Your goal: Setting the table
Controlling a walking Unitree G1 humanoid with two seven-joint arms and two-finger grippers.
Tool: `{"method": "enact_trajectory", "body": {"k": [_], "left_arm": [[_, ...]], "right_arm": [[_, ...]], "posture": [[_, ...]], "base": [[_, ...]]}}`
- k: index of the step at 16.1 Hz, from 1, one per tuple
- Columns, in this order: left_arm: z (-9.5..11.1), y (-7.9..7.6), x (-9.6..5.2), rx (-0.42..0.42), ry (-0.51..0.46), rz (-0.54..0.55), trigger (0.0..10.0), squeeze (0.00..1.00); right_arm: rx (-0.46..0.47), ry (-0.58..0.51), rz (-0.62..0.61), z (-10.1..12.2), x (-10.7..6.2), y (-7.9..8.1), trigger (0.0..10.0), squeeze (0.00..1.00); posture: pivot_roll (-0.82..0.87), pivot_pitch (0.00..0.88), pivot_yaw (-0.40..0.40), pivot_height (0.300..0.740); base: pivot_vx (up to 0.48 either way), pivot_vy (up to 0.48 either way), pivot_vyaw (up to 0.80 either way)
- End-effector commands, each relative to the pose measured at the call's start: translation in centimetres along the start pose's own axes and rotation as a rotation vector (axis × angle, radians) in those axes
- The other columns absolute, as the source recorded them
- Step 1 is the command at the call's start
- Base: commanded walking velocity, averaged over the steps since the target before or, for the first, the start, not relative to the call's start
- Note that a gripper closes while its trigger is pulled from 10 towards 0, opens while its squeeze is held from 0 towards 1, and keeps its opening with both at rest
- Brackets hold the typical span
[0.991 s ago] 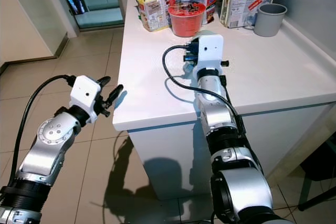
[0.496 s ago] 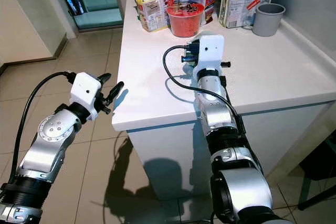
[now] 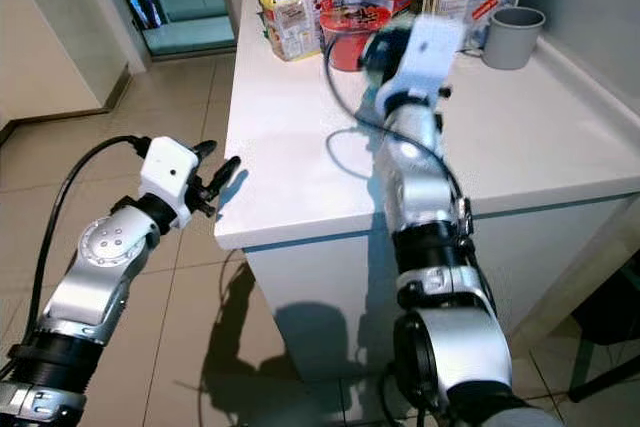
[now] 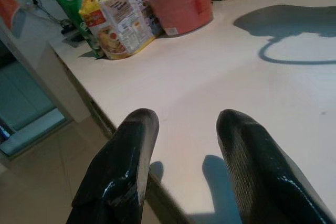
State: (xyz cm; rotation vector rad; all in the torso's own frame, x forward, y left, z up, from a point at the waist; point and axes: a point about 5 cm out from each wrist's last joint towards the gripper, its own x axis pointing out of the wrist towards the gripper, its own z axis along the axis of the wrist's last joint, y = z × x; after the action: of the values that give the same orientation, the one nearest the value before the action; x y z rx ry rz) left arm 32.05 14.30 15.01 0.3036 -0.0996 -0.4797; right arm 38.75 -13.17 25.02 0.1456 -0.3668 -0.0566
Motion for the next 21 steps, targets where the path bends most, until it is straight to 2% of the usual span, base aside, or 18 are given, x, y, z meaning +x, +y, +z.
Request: {"method": "enact_trajectory", "body": {"k": [1,3,5,7,8,10,13,15,21], "left_arm": [[0.7,0.2,0.5,0.001,-0.014,0.004,10.0,0.0],[2.0,0.2,1.4,0.0,-0.08,0.024,10.0,0.0],[3.5,-0.3,2.2,0.055,-0.147,0.006,10.0,0.0],[4.8,-1.5,3.4,0.101,-0.206,-0.047,10.0,0.0],[5.4,-2.4,4.2,0.121,-0.235,-0.072,10.0,0.0],[5.8,-3.4,4.8,0.175,-0.272,-0.111,10.0,0.0],[6.1,-4.2,5.7,0.234,-0.301,-0.145,10.0,0.0],[6.0,-4.6,6.3,0.277,-0.305,-0.171,10.0,0.0],[5.0,-5.4,7.1,0.368,-0.312,-0.198,10.0,0.0]], "right_arm": [[0.05,-0.014,0.007,0.9,0.3,0.7,10.0,0.0],[0.132,0.026,0.0,0.7,0.3,0.7,10.0,0.0],[0.181,0.072,-0.012,-0.1,0.2,0.6,10.0,0.0],[0.292,0.145,-0.024,-1.2,-0.2,0.7,10.0,0.0],[0.383,0.175,-0.027,-1.4,-0.3,0.8,10.0,0.0],[0.473,0.185,-0.023,-1.1,-0.1,1.1,10.0,0.0],[0.57,0.205,-0.012,-0.7,0.1,1.5,10.0,0.0],[0.682,0.209,-0.012,-0.2,0.5,1.8,10.0,0.0],[0.785,0.195,0.001,1.1,1.0,2.0,10.0,0.0]], "posture": [[0.06,0.0,0.133,0.74],[0.06,0.0,0.124,0.74],[0.07,0.0,0.121,0.74],[0.06,0.0,0.12,0.74],[0.06,0.0,0.112,0.74],[0.06,0.0,0.108,0.74],[0.06,0.0,0.096,0.74],[0.05,0.0,0.089,0.74],[0.04,0.0,0.076,0.74]], "base": [[0.0,0.0,0.0],[0.0,0.0,0.0],[0.0,0.0,0.0],[0.0,0.0,0.0],[0.0,0.0,0.0],[0.0,0.0,0.0],[0.0,0.0,0.0],[0.0,0.0,0.0],[0.0,0.0,0.0]]}}
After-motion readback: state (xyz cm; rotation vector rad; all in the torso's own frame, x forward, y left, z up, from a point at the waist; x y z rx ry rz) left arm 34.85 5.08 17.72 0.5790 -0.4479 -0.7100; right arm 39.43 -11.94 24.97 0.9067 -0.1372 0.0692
